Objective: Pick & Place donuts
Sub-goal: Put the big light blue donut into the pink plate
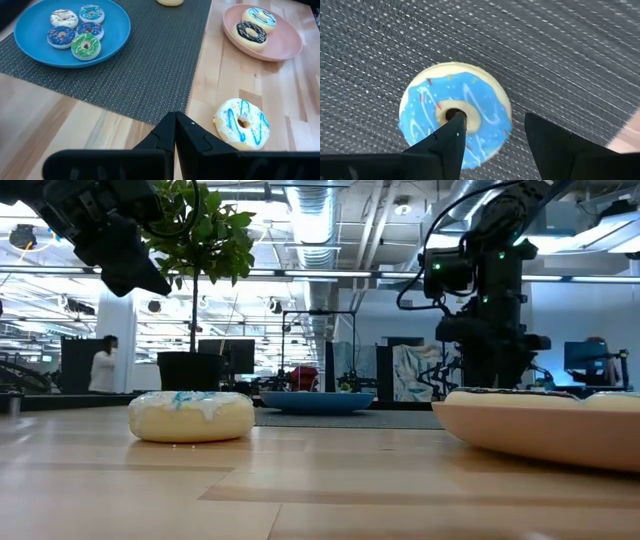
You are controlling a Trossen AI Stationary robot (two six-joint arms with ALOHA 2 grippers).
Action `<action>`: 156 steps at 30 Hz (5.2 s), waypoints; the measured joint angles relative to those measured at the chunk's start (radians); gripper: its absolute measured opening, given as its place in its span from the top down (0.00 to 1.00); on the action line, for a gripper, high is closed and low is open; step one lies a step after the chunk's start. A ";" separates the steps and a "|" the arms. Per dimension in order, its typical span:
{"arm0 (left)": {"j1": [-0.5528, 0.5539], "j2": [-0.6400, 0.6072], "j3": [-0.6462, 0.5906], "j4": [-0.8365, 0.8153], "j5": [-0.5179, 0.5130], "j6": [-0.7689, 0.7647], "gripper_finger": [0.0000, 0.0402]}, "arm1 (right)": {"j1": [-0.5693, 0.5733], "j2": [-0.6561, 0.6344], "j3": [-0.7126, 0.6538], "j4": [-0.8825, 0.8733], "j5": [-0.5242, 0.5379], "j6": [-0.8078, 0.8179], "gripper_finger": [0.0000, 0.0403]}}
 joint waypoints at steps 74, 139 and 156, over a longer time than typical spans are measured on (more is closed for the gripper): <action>0.000 0.000 0.000 -0.019 0.056 0.122 1.00 | 1.024 0.132 0.347 0.172 0.378 1.379 0.71; 0.000 0.000 0.000 -0.009 0.055 0.108 1.00 | 1.080 0.469 0.609 -0.247 0.086 1.446 0.71; 0.000 0.000 0.000 -0.010 0.055 0.108 1.00 | 1.080 0.469 0.609 -0.222 0.103 1.447 0.71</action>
